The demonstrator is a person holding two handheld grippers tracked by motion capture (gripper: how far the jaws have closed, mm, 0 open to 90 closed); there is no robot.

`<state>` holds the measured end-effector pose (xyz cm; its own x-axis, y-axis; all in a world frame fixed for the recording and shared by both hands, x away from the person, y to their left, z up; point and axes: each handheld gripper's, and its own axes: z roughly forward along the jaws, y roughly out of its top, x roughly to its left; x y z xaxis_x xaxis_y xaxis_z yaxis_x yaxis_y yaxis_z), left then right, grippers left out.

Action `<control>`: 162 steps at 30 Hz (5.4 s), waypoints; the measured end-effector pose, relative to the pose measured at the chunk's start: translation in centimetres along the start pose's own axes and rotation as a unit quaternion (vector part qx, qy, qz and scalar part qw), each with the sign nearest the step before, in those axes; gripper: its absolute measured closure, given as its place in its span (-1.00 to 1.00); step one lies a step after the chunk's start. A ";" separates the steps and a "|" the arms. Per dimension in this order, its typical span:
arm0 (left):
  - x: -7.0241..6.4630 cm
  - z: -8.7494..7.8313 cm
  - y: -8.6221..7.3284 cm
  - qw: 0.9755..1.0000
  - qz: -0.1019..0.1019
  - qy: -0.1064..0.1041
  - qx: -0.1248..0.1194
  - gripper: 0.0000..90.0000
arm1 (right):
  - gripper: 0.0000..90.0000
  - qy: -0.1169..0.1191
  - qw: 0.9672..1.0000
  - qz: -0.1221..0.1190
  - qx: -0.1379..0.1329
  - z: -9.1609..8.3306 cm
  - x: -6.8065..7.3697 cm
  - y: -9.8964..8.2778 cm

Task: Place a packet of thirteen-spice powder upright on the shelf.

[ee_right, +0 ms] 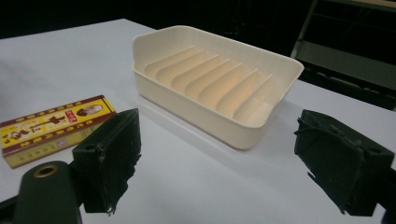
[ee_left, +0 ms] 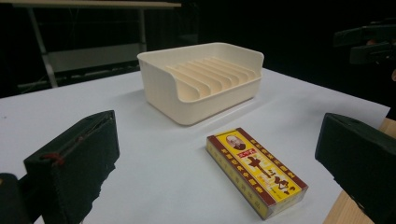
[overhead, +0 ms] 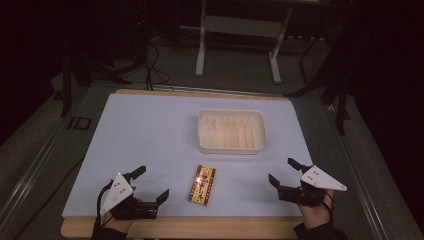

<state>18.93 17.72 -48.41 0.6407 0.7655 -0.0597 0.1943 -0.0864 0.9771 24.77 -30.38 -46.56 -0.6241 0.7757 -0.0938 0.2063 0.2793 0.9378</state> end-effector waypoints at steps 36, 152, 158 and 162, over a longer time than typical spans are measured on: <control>-4.6 4.6 2.9 0.992 -0.033 0.000 0.118 -0.99 | -0.68 -0.006 1.000 -0.001 -0.007 -0.8 0.2 0.1; -7.5 13.1 2.6 0.996 -0.012 -0.062 0.060 -0.26 | -0.68 0.048 0.998 0.039 -0.017 -1.7 2.6 2.8; -7.5 13.3 2.5 0.996 -0.020 -0.079 0.025 -0.26 | -0.68 0.061 0.995 0.066 -0.045 -2.0 3.0 4.8; -7.4 13.3 2.4 0.996 -0.030 -0.086 0.003 -0.26 | -0.70 0.078 0.990 0.095 -0.063 -2.1 3.6 5.9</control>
<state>24.52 3.39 -48.35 0.7448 0.6496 -0.1524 0.2405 -0.0483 0.9694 22.20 -27.11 -40.64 -0.6936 0.7083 0.1312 0.2417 0.0572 0.9687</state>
